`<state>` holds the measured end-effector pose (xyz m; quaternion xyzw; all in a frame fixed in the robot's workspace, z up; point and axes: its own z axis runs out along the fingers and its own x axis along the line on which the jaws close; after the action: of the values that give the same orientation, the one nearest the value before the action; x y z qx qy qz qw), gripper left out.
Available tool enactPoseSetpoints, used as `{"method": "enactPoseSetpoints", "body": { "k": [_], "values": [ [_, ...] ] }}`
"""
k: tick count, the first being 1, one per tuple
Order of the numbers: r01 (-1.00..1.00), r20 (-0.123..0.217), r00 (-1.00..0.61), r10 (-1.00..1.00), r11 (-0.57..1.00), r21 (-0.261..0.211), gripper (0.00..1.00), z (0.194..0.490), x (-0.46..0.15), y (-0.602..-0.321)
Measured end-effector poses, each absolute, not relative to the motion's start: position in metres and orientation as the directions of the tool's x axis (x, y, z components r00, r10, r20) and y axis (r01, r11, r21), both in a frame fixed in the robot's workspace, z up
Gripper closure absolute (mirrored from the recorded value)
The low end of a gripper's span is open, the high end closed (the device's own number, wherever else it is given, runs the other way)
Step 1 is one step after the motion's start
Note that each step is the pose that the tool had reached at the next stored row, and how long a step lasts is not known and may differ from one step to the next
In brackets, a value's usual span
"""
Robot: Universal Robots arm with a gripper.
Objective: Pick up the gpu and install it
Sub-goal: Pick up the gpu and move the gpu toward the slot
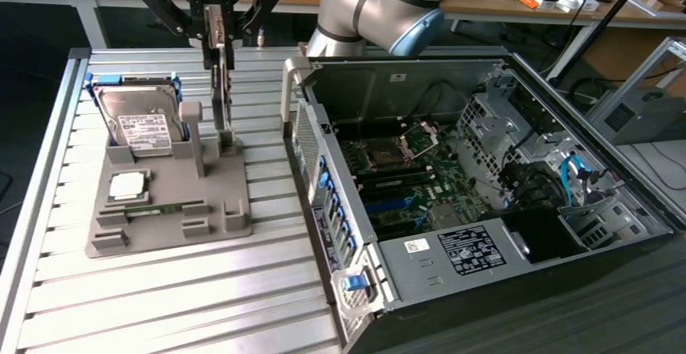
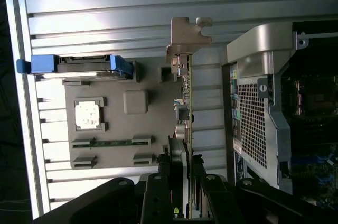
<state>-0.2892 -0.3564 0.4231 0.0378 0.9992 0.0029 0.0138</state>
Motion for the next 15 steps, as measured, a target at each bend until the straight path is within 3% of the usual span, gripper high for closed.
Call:
{"method": "enactPoseSetpoints", "body": {
  "k": [15],
  "values": [
    [0.075, -0.027, -0.997, 0.076, 0.997, 0.007, 0.73, 0.4288, -0.2892, -0.3563]
  ]
}}
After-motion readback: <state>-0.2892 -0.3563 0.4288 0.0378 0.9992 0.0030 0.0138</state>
